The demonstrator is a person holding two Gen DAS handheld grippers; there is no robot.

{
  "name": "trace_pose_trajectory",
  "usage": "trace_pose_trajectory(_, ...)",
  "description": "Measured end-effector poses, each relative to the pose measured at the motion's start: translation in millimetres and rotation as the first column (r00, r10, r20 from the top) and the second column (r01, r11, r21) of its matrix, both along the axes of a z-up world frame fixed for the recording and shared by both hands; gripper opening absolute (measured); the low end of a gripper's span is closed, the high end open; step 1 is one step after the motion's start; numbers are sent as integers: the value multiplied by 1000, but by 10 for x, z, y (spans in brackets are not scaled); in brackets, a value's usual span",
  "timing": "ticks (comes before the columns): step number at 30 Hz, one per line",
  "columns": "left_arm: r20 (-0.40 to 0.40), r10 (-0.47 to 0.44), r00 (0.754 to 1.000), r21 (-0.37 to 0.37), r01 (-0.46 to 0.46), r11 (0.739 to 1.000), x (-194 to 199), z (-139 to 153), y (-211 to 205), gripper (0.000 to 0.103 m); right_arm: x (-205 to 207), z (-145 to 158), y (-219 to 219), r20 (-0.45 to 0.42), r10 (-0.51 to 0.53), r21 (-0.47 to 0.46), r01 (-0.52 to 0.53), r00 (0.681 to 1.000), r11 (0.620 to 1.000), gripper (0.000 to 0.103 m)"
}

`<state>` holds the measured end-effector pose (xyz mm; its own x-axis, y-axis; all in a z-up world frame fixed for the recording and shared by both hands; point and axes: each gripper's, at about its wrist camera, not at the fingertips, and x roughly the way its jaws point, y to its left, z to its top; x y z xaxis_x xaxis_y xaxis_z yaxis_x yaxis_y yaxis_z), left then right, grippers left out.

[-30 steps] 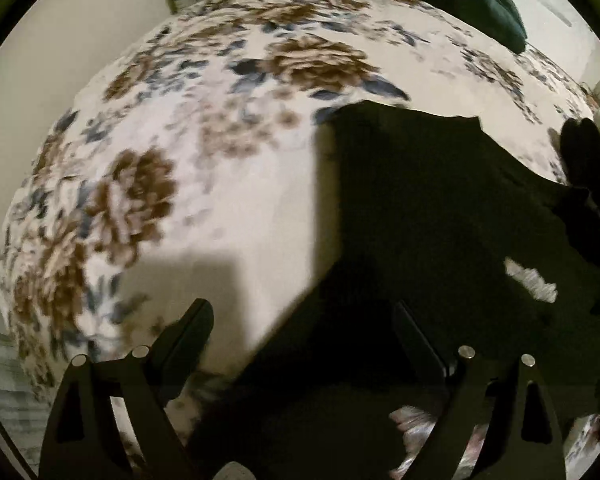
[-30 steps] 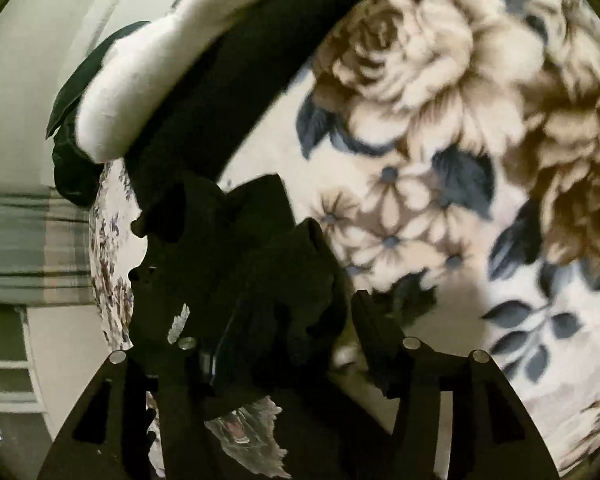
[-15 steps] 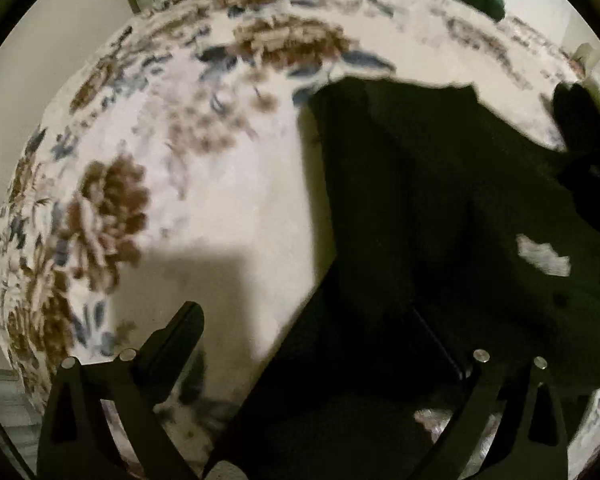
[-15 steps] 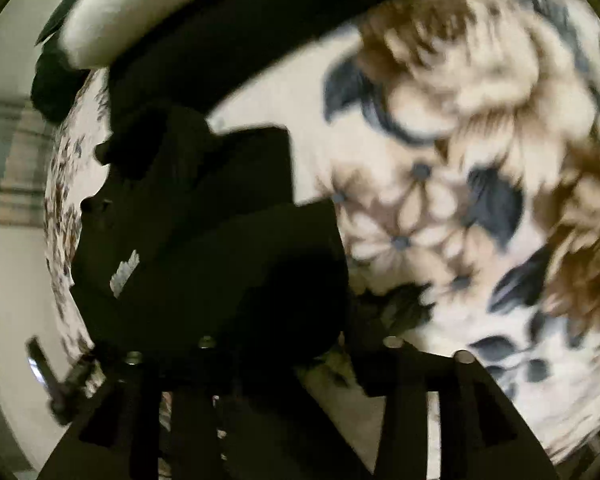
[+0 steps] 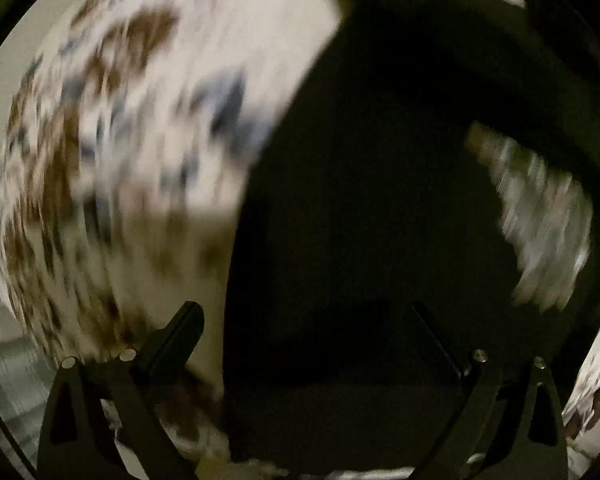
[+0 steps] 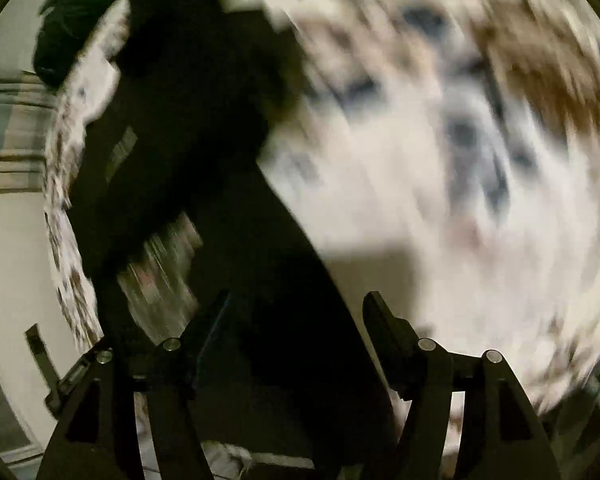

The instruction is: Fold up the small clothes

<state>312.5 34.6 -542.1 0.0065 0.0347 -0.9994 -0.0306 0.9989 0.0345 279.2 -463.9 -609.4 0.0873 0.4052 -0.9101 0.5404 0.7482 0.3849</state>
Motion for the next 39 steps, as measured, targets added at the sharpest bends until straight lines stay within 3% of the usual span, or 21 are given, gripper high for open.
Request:
trace_pose_trajectory(7, -16, 9, 1000, -31, -10, 999, -703, -264, 349, 102, -993, -548, 166, -64, 24, 131, -15, 998, 991, 69)
trace_pose_trajectory(11, -34, 52, 998, -92, -54, 994, -861, -516, 461, 101, -1170, -760, 291, -31, 50, 189, -43, 998, 981, 69)
trace_pose_trajectory(13, 17, 77, 997, -111, -75, 991, -906, -548, 456, 101, -1165, -779, 378, 18, 66, 177, -68, 998, 982, 69)
trace_pose_trajectory(15, 90, 60, 994, -122, -49, 991, -955, -482, 360, 83, -1163, -748, 386, 71, 73, 174, -85, 995, 981, 54)
trace_pose_trajectory(16, 116, 36, 993, -126, -21, 992, -990, -439, 285, 55, -1151, -729, 376, 78, 80, 162, -92, 994, 982, 27)
trace_pose_trajectory(17, 131, 18, 991, -121, -3, 993, -1005, -404, 235, 42, -1169, -727, 379, 85, 85, 162, -98, 993, 982, 15)
trace_pose_trajectory(18, 158, -10, 987, -89, 24, 996, -1046, -353, 153, 33, -1180, -722, 388, 97, 85, 160, -100, 992, 982, 15)
trace_pose_trajectory(19, 175, -22, 984, -79, 36, 996, -1080, -321, 107, 15, -1160, -726, 428, 103, 88, 159, -104, 991, 982, 15)
trace_pose_trajectory(20, 188, -18, 982, -72, 32, 997, -1096, -295, 95, 9, -1170, -726, 434, 107, 92, 166, -109, 990, 980, 13)
trace_pose_trajectory(25, 261, 66, 963, -128, -34, 991, -1232, -74, 177, 7, -1211, -642, 426, 114, 80, 138, -96, 990, 986, 6)
trace_pose_trajectory(30, 335, 44, 941, -149, 7, 989, -1514, 318, 216, 7, -1409, -380, 406, 129, 75, 139, -93, 989, 986, 5)
trace_pose_trajectory(34, 335, 49, 941, -182, 14, 983, -1570, 568, 242, 7, -1508, -127, 448, 150, 97, 155, -120, 984, 981, 5)
trace_pose_trajectory(39, 302, 49, 952, -201, 13, 980, -1799, 608, 260, 7, -1731, 14, 313, 129, 103, 163, -123, 986, 979, 5)
